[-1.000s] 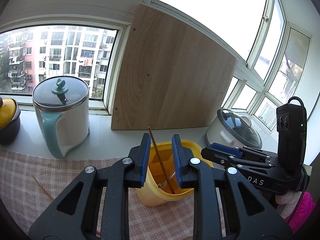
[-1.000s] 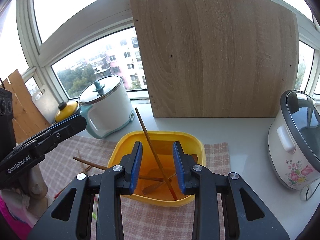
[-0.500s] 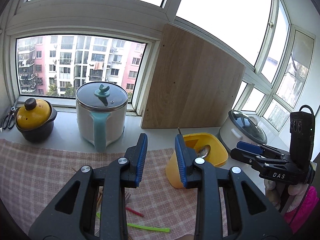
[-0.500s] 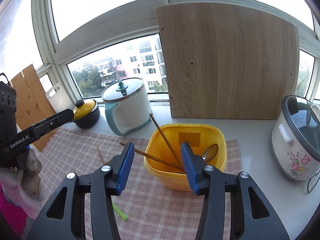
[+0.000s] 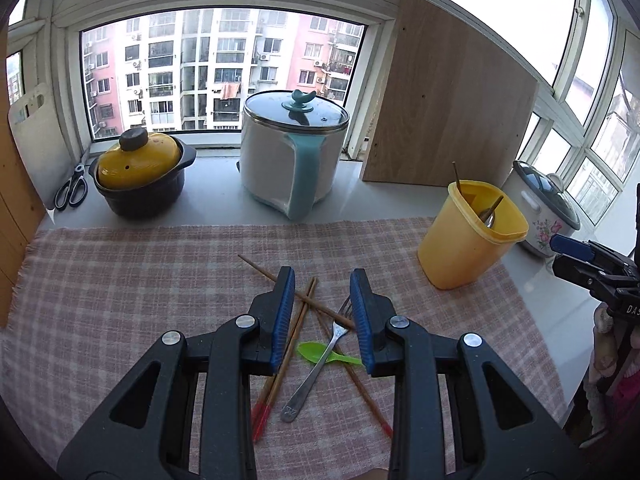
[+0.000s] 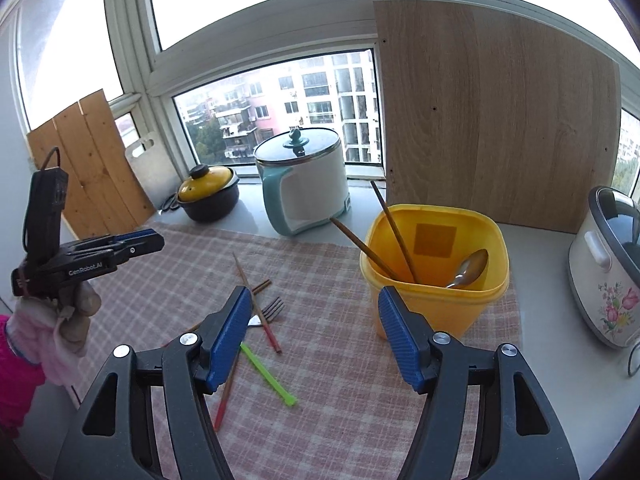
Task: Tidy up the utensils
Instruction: 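Move both tools back down toward the chopsticks on the cloth, then close the left tool on a red-tipped chopstick while the right tool grasps another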
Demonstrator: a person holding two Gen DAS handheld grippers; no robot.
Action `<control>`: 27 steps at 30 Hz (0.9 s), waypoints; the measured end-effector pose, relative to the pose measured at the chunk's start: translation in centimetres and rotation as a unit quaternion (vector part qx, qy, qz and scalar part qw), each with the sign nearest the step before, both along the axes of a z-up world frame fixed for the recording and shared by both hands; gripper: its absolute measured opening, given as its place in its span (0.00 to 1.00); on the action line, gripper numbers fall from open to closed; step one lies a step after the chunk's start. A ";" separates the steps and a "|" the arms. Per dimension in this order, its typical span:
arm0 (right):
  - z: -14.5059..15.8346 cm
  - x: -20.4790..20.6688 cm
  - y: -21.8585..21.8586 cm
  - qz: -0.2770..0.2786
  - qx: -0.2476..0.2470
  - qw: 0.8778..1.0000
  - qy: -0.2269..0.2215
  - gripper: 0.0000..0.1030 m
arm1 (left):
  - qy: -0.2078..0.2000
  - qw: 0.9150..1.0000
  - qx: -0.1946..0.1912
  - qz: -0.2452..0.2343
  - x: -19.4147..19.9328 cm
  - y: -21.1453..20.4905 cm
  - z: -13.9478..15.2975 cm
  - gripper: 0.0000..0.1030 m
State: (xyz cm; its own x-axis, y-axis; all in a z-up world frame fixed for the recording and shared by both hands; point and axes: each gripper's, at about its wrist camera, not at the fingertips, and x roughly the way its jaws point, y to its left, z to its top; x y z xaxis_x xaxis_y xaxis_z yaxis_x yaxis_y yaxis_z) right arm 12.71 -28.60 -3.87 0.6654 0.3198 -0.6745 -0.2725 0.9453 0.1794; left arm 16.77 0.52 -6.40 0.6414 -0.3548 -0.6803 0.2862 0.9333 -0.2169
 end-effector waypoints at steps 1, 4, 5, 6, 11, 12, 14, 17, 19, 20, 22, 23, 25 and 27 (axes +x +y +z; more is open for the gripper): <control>-0.1 -0.1 0.4 0.004 -0.002 1.000 0.002 0.63 | 0.006 1.000 0.001 0.005 0.0 0.4 -0.5 0.27; -0.6 0.0 1.3 0.018 -0.007 1.000 0.012 0.63 | 0.025 1.000 0.001 0.014 0.1 1.5 -1.9 0.27; -0.7 0.0 1.5 0.023 -0.008 1.000 0.016 0.63 | 0.031 0.999 0.003 0.015 0.1 1.7 -2.4 0.27; -0.9 0.0 1.8 0.028 -0.008 0.999 0.020 0.63 | 0.036 0.999 0.006 0.016 0.1 1.8 -2.9 0.27; -2.8 0.3 3.2 0.054 -0.015 0.997 0.047 0.63 | 0.057 0.998 0.005 0.008 -0.1 2.0 -4.7 0.27; -3.3 0.3 3.4 0.058 -0.014 0.997 0.055 0.63 | 0.060 0.998 0.003 0.006 -0.1 2.0 -5.1 0.27; -4.3 0.5 3.9 0.066 -0.012 0.995 0.072 0.63 | 0.069 0.998 0.004 -0.003 -0.2 1.7 -5.7 0.27; -5.7 0.8 4.8 0.086 -0.019 0.992 0.093 0.63 | 0.073 0.997 0.015 -0.020 -0.2 0.9 -6.5 0.27; -6.5 1.0 5.3 0.097 -0.024 0.989 0.105 0.63 | 0.074 0.997 0.023 -0.027 0.0 0.4 -6.9 0.27; -6.9 1.1 5.5 0.101 -0.026 0.988 0.110 0.63 | 0.076 0.996 0.024 -0.031 0.1 0.2 -7.2 0.27; -7.6 1.5 6.0 0.105 -0.031 0.987 0.118 0.63 | 0.081 0.996 0.027 -0.036 0.4 0.0 -7.7 0.27; -7.9 1.8 6.2 0.106 -0.033 0.986 0.122 0.63 | 0.085 0.995 0.029 -0.037 0.7 -0.1 -8.1 0.27; -8.4 2.3 6.6 0.111 -0.034 0.985 0.130 0.59 | 0.093 0.994 0.031 -0.037 1.3 -0.2 -8.7 0.27; -8.9 3.0 7.1 0.116 -0.036 0.983 0.137 0.54 | 0.100 0.994 0.034 -0.035 1.9 -0.1 -9.4 0.27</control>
